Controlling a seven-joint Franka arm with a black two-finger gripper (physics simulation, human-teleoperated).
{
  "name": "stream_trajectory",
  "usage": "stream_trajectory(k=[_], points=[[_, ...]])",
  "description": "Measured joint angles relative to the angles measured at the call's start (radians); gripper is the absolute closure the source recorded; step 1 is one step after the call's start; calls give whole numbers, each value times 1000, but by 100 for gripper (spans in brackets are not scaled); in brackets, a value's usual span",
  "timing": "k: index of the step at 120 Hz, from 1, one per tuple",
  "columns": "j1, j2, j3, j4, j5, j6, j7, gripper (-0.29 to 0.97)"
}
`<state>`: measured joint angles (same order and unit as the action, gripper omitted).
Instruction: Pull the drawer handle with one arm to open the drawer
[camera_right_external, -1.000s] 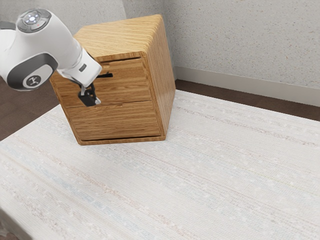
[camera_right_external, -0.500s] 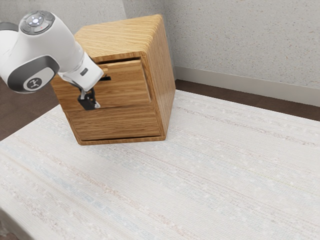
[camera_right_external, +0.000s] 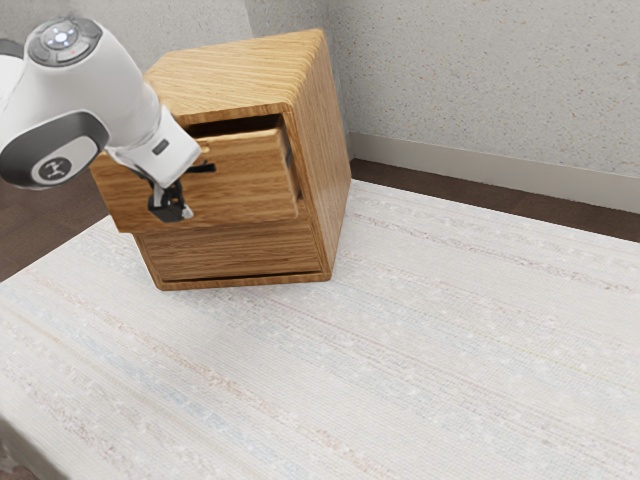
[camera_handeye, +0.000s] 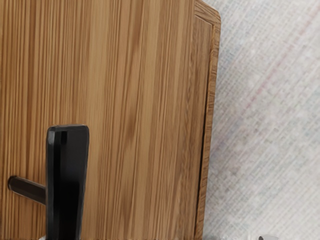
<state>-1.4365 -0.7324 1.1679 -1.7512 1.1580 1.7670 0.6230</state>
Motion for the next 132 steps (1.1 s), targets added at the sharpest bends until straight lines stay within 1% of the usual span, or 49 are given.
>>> stream_trajectory(k=[39, 51, 60, 83, 96, 108, 132], points=[[126, 35, -93, -74, -59, 23, -2, 25], [149, 48, -108, -88, -78, 33, -3, 25], [187, 59, -142, -109, -93, 41, -5, 28], [289, 72, -216, -171, -134, 64, -10, 26], [362, 73, -281, -207, -156, 74, -12, 30], [411, 71, -324, -235, -175, 83, -15, 29], [450, 63, -352, -265, -194, 98, -20, 32]])
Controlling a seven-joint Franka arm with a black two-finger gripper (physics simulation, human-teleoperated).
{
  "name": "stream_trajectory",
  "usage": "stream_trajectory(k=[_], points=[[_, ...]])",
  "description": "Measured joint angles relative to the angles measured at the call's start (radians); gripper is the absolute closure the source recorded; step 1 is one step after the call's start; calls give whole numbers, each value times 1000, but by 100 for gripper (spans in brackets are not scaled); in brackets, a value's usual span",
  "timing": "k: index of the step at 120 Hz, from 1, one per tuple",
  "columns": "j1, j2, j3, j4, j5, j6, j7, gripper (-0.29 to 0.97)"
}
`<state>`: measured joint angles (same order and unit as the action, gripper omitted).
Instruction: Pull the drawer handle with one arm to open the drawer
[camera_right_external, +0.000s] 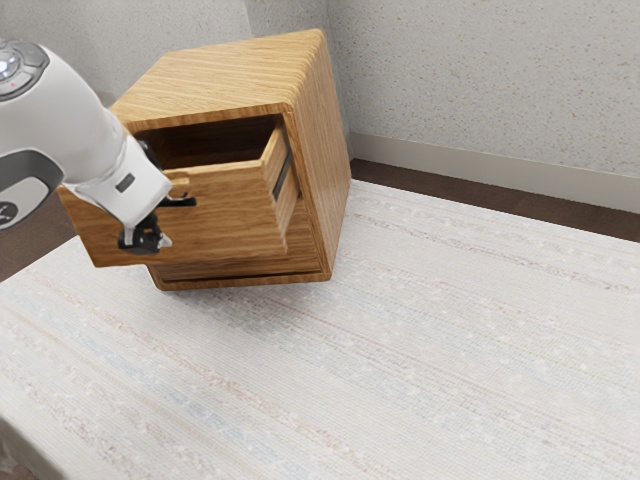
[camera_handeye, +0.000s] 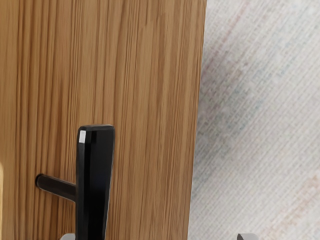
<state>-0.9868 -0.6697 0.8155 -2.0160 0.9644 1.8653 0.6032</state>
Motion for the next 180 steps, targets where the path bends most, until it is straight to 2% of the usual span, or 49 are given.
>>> stream_trajectory(k=[17, 107, 180], points=[[56, -6, -59, -27, -16, 6, -3, 37], [288, -102, -263, -199, -86, 26, -21, 35], [424, -139, -411, -280, -155, 33, -28, 36]])
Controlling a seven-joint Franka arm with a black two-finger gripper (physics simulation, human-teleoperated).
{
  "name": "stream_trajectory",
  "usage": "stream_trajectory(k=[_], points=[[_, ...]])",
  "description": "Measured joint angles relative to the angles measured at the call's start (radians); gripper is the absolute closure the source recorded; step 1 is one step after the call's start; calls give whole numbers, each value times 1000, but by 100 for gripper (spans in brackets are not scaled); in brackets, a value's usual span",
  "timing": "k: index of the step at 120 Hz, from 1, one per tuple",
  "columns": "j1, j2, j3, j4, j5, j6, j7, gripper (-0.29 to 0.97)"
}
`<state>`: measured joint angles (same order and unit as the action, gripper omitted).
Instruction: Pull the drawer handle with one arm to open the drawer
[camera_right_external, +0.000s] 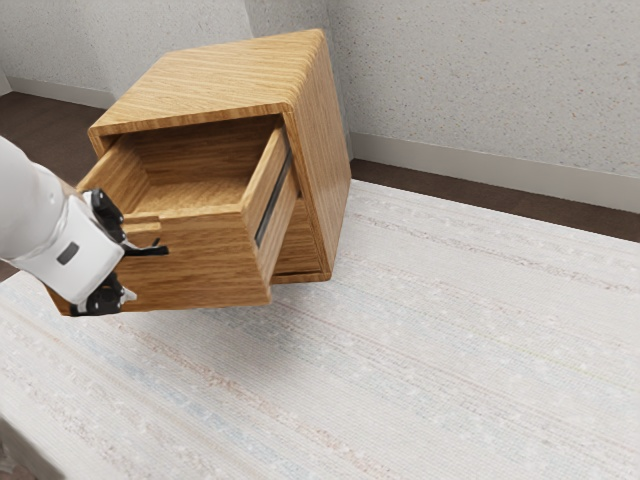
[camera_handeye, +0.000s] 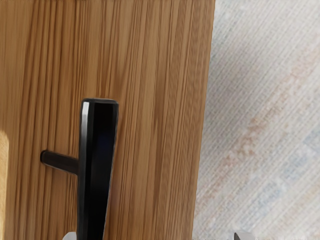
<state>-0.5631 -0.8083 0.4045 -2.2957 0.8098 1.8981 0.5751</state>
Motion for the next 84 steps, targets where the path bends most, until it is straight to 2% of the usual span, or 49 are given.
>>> stream_trajectory(k=[84], points=[[31, -22, -55, -15, -21, 10, -5, 36]])
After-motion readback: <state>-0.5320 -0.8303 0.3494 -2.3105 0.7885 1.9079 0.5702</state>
